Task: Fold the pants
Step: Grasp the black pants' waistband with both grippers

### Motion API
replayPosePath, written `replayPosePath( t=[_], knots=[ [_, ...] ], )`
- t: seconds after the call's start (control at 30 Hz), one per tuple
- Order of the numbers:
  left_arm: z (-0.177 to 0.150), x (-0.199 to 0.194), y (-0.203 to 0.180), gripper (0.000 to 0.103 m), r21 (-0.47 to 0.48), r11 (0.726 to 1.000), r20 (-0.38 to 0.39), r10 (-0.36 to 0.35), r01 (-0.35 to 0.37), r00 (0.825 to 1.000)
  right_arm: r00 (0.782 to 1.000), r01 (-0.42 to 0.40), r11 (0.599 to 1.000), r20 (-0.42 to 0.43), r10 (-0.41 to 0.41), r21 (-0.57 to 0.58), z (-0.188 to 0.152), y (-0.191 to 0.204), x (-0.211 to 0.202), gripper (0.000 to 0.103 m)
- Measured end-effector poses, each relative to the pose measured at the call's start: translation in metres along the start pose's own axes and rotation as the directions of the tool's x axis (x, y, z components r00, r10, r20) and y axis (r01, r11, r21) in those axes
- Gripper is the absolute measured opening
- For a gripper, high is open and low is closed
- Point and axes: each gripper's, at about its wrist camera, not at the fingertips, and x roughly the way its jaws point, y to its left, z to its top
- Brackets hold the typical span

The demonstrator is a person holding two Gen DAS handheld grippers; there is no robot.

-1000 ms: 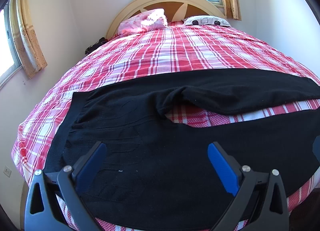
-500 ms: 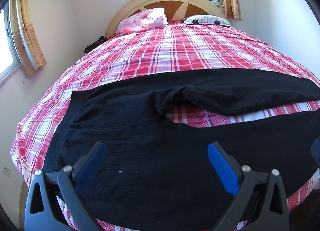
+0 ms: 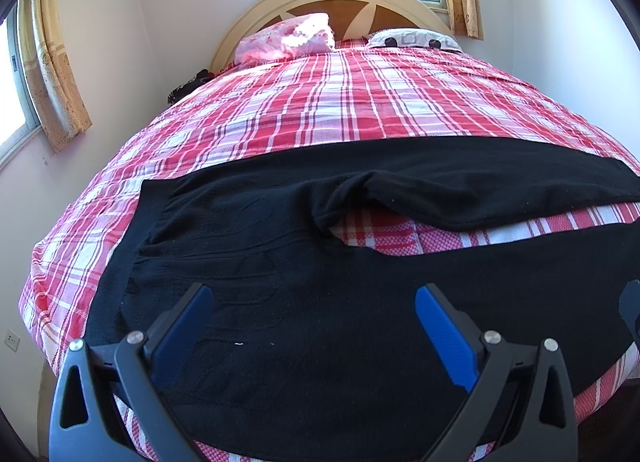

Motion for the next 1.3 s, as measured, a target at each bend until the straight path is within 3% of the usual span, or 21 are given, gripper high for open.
replayPosePath(
  t=[0.63,0.9,1.0,1.13,1.3],
  knots=[
    [0.001,0.004,0.005,0.103,-0.004,1.0,-0.011,0.005,-0.005,1.0,1.0,-0.008,1.0,-0.009,0.008,-0.014,0.0,0.002,0.005,0.102],
    [0.024,0.012,0.048,0.103,-0.031,0.999,0.006,0.037,-0.037,0.999,0.999,-0.046,0.997,-0.02,0.045,-0.054,0.02,0.008,0.016,0.102],
    [0.041,0.028,0.07,0.103,-0.055,0.996,-0.026,0.068,-0.07,0.997,0.995,-0.094,0.988,-0.037,0.091,-0.121,0.045,0.022,0.032,0.102],
    [0.06,0.06,0.094,0.103,-0.098,0.993,-0.089,0.056,-0.065,0.994,0.988,-0.145,0.963,-0.08,0.13,-0.226,0.078,0.052,0.074,0.102],
    [0.078,0.103,0.115,0.103,-0.129,0.988,-0.164,0.069,-0.09,0.984,0.959,-0.237,0.91,-0.231,0.163,-0.34,0.104,0.103,0.15,0.102]
  ],
)
